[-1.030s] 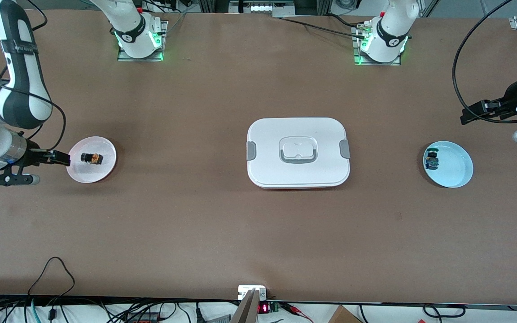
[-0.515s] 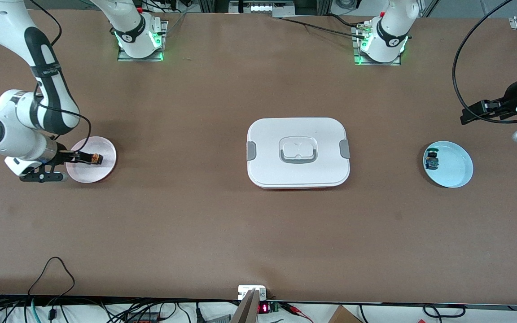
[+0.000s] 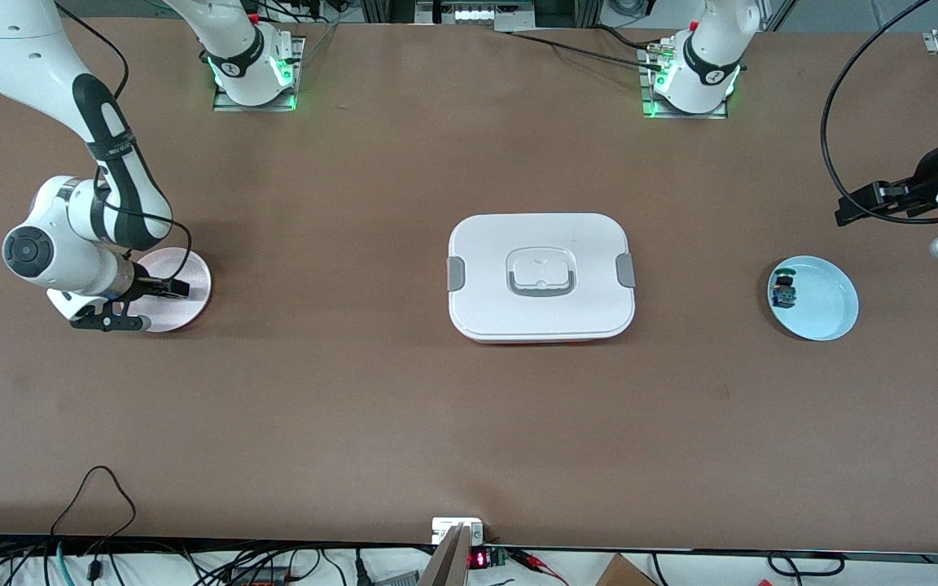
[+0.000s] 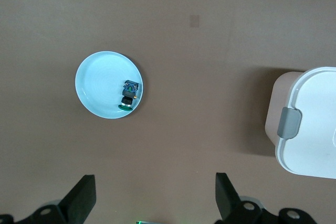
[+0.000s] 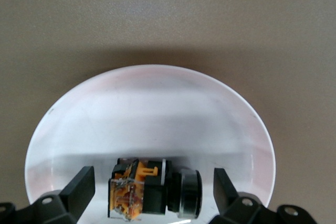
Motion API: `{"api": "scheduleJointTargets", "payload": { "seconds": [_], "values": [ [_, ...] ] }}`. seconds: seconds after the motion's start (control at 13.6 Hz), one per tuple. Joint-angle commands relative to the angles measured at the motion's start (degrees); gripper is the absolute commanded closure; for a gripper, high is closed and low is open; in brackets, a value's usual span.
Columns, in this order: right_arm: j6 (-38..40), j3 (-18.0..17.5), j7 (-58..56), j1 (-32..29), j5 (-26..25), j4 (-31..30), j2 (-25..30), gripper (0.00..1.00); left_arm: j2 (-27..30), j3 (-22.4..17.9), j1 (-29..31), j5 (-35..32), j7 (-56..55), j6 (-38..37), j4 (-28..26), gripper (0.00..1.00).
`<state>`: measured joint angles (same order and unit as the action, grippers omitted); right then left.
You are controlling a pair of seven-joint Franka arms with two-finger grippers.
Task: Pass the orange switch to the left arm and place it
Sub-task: 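Lower the right gripper onto the orange switch on the white plate, then close the right gripper on the orange switch and lift it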
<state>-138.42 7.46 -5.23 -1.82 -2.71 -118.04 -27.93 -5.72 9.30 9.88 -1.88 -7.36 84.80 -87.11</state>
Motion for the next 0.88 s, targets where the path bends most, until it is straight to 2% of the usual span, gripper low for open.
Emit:
{"api": "scheduleJointTargets", "payload": {
  "seconds": [0.0, 0.81],
  "values": [
    [-1.07, -0.08, 0.92, 1.29, -0.10, -0.43, -1.25, 0.00, -0.26, 0.28, 0.14, -0.31, -0.20, -0.61, 0.80, 0.00],
    [-0.45, 0.01, 0.92, 1.03, -0.19, -2.19, 0.94, 0.03, -0.17, 0.28, 0.13, -0.23, -0.28, -0.61, 0.89, 0.00]
  ]
}}
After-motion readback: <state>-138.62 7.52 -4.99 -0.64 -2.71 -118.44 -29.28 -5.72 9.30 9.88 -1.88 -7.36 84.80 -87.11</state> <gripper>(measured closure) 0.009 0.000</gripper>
